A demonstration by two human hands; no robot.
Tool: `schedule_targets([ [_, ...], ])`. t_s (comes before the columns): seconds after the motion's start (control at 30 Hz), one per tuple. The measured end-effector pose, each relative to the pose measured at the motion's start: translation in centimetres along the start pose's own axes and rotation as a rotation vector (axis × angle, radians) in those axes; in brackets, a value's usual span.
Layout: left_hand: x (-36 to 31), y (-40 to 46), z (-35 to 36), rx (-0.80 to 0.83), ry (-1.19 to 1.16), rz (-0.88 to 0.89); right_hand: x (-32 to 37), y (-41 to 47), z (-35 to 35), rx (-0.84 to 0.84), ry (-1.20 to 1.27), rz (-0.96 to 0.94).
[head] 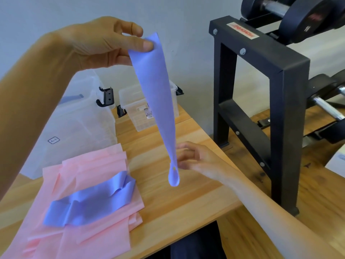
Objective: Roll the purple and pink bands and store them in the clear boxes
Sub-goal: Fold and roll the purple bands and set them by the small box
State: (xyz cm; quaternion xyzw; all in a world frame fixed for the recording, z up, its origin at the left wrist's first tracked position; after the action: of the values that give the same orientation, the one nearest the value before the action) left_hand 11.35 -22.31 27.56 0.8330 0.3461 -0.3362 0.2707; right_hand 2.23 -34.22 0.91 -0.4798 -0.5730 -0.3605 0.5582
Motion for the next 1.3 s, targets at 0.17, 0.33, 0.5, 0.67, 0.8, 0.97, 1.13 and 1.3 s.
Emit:
schedule_targets([
  [0.17,1.1,1.6,1.7,0.007,-0.019,-0.016,-2.4,-2.9,-0.5,-0.098,0.113,0.062],
  [0.33,6.6,3.9,3.6,-0.054,0.116,-0.108,-4.6,-5.3,-2.0,-0.242,0.101,0.107],
  [0.5,14.0,5.8,6.7,-0.066,0.158,-0.17,-5.3,-6.6,-2.8,-0.351,-0.067,0.178],
  [0.67,19.4,6.9,10.2,-0.068,0.159,-0.197,-4.8,-6.2,-3.6,-0.365,-0.208,0.274],
  [0.8,23.1,7.6,11.8,-0.108,0.153,-0.197,-5.1,-5.7,-4.1,-0.317,-0.228,0.335],
  [0.97,26.7,7.6,13.5,-0.087,0.115,-0.198,-5.1,-5.3,-3.8,-0.195,-0.183,0.399],
  [1.13,27.1,7.3,14.6,-0.086,0.136,-0.062,-4.5,-5.3,-4.1,-0.344,-0.713,0.364],
  [1.3,27.2,6.6,14.9,-0.11,0.29,0.01,-2.4,-5.9,-0.2,-0.354,-0.948,-0.103],
])
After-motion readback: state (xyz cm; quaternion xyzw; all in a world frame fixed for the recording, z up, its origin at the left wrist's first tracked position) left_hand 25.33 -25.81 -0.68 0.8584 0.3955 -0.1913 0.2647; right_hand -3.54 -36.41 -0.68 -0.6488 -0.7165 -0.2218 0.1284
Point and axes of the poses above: each hand's wrist, its own y-axis towards the middle knuckle, its own z-axis out of the palm, x = y × z, the point moved 9 cm from there along y, towards the middle knuckle, and after that the axes turned 10 degrees about z, right-handed, at the moved point
